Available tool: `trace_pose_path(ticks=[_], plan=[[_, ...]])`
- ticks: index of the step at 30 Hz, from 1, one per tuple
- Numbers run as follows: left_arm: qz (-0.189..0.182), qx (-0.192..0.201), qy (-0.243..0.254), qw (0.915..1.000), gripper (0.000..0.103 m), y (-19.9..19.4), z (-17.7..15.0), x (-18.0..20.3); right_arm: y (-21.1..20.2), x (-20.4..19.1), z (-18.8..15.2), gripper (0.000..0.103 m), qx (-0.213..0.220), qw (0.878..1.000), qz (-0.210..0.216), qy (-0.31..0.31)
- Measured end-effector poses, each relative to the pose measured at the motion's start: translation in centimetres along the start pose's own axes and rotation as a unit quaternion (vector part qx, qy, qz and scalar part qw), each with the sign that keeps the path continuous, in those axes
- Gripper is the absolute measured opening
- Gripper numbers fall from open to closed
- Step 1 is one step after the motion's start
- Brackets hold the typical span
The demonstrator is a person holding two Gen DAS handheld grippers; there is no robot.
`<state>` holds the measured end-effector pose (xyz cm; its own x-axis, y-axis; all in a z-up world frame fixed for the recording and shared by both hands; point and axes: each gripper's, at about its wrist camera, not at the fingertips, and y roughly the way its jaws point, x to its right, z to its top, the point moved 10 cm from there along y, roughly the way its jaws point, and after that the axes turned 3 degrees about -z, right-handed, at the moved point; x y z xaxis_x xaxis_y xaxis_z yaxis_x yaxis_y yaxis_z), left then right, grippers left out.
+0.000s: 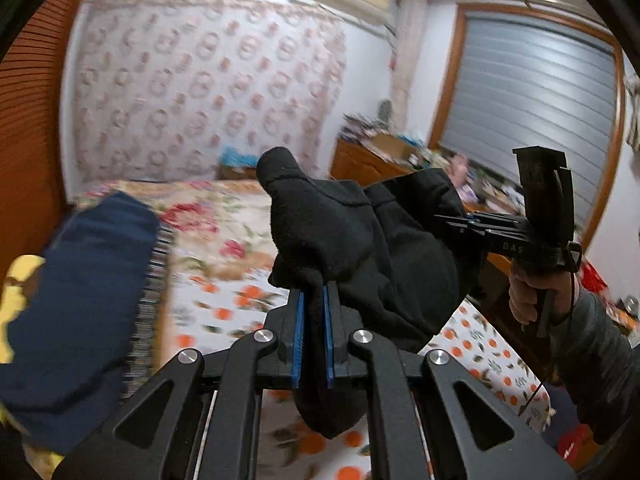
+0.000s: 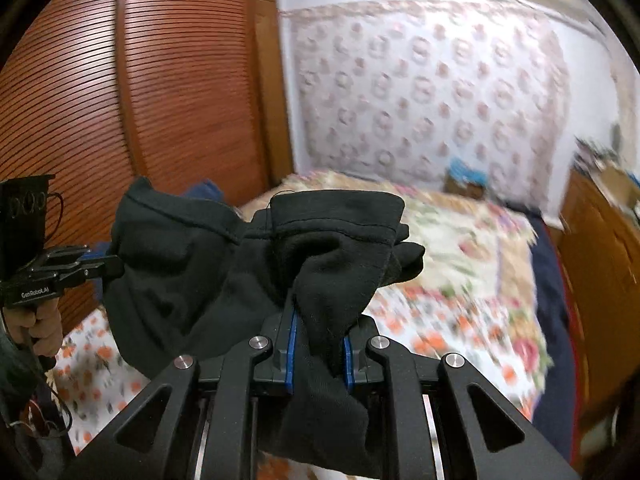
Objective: Fold small clothes
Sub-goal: 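Grasp the folded T-shirt with both grippers and lift it, then carry the folded T-shirt with both grippers onto the clothes stack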
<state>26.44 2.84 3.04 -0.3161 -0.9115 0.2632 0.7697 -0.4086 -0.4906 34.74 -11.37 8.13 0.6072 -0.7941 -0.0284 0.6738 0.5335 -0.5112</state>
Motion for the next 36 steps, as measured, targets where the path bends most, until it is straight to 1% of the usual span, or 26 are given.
trace_pose_path(ticks=[3,5,8,9,12,15,17,21,24,26,30,31,32,34,35,36], plan=[[0.039,0.031,-0.011,0.9987,0.01,-3.4,1.2,-3.2,2.1,-2.8,3.2,0.017,0.019,0.999,0.025,-0.031],[0.058,0.048,-0.022,0.9969,0.009,-5.2,1.6,-5.0,3.7,-5.1,5.7,0.017,0.03,0.997,0.041,-0.057],[0.083,0.065,-0.037,0.9937,0.009,-7.1,1.8,-7.5,6.7,-7.4,8.7,0.017,0.04,0.994,0.055,-0.089],[0.091,0.07,-0.044,0.9924,0.009,-7.6,1.7,-8.4,7.8,-7.6,9.5,0.017,0.041,0.993,0.057,-0.094],[0.116,0.078,-0.066,0.988,0.009,-8.2,0.7,-11.3,11.6,-10.1,11.3,0.017,0.035,0.991,0.072,-0.11],[0.122,0.085,-0.096,0.9842,0.009,-8.7,-0.5,-13.5,15.2,-12.6,12.6,0.017,0.031,0.986,0.082,-0.139],[0.129,0.084,-0.106,0.9824,0.01,-8.8,-1.3,-14.1,17.6,-14.3,13.2,0.017,0.025,0.983,0.089,-0.156],[0.143,0.065,-0.122,0.98,0.01,-8.6,-3.4,-15.9,21.9,-16.2,14.6,0.017,0.013,0.979,0.102,-0.174],[0.15,0.056,-0.131,0.9784,0.01,-8.9,-4.6,-16.7,25.0,-16.8,14.2,0.017,-0.002,0.979,0.104,-0.177],[0.151,0.052,-0.137,0.9777,0.01,-9.1,-5.3,-17.0,26.7,-17.4,14.3,0.017,-0.003,0.979,0.108,-0.17],[0.165,0.037,-0.133,0.9765,0.01,-8.6,-5.9,-17.6,28.0,-16.3,14.3,0.018,-0.008,0.982,0.098,-0.159],[0.167,0.035,-0.133,0.9764,0.01,-8.5,-5.9,-17.7,28.4,-16.4,14.2,0.02,-0.012,0.984,0.088,-0.152],[0.167,0.032,-0.135,0.9761,0.01,-8.4,-5.9,-17.7,29.1,-15.7,14.4,0.025,-0.016,0.987,0.08,-0.14],[0.168,0.028,-0.132,0.9765,0.01,-8.3,-6.0,-17.6,29.2,-15.1,14.8,0.029,-0.021,0.99,0.078,-0.114],[0.172,0.027,-0.128,0.9763,0.01,-8.2,-6.1,-17.6,28.5,-15.1,15.4,0.038,-0.013,0.991,0.08,-0.104],[0.177,0.026,-0.126,0.9758,0.01,-8.1,-6.2,-17.6,27.8,-14.9,15.9,0.045,0.0,0.992,0.075,-0.097]])
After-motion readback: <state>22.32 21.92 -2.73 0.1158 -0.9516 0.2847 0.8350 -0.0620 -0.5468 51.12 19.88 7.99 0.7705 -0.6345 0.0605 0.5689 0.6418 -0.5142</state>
